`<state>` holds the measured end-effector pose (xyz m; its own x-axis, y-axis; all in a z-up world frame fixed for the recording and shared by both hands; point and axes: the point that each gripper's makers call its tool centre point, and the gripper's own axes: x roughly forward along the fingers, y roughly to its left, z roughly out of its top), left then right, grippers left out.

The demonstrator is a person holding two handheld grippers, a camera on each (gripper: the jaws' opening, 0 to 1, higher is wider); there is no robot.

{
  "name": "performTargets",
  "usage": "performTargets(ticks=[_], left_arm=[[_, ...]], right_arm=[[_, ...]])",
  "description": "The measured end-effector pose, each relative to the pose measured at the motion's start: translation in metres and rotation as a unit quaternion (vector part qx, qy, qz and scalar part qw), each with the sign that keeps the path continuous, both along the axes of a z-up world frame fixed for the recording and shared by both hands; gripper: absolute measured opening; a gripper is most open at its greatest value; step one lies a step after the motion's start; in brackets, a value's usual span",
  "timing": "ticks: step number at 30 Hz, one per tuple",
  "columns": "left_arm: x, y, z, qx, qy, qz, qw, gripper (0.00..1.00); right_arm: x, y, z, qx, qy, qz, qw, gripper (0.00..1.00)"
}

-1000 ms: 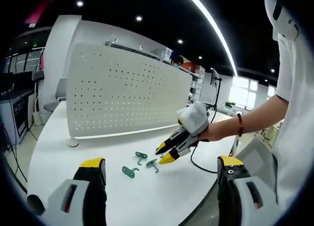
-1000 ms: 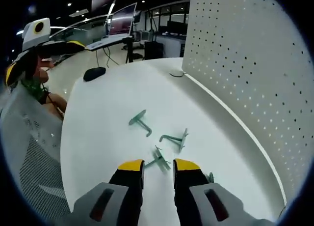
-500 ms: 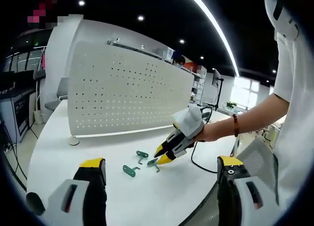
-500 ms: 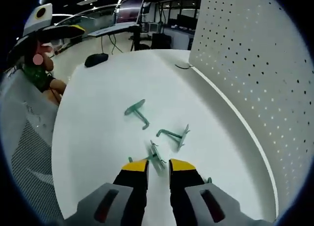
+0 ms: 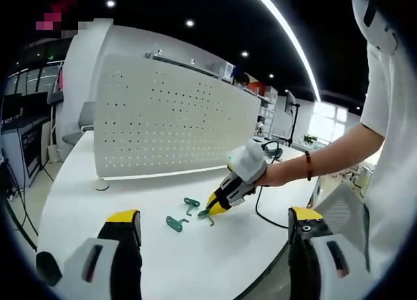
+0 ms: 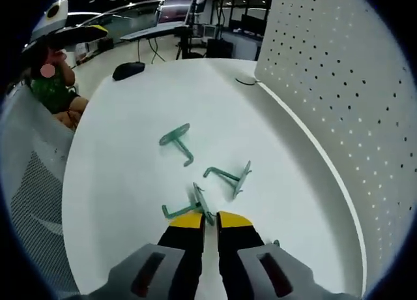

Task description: Insert the hook assembly into the mounting plate slot until the hook locks in place.

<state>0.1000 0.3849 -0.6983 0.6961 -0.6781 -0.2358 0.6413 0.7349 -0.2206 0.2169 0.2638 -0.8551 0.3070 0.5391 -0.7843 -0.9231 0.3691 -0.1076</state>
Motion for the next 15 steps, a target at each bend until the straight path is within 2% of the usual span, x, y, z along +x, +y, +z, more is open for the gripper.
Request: performTargets(ticks=[7,15], left_arm=[[-0.0008,-0.0030,0.0019,0.002,0.000,-0.003,1.0000,0.96],[-0.0010,-0.0061,0.0081,0.004,-0.008,-0.006,0.9999,0.96]], right_arm=[[-0.0031,0.0017,0.0000,0.001,0.002,0.002,1.0000,0.03],[-0.0088,-0.0022,0.0084,0.021,0.009,-0.028,0.9993,0.02]])
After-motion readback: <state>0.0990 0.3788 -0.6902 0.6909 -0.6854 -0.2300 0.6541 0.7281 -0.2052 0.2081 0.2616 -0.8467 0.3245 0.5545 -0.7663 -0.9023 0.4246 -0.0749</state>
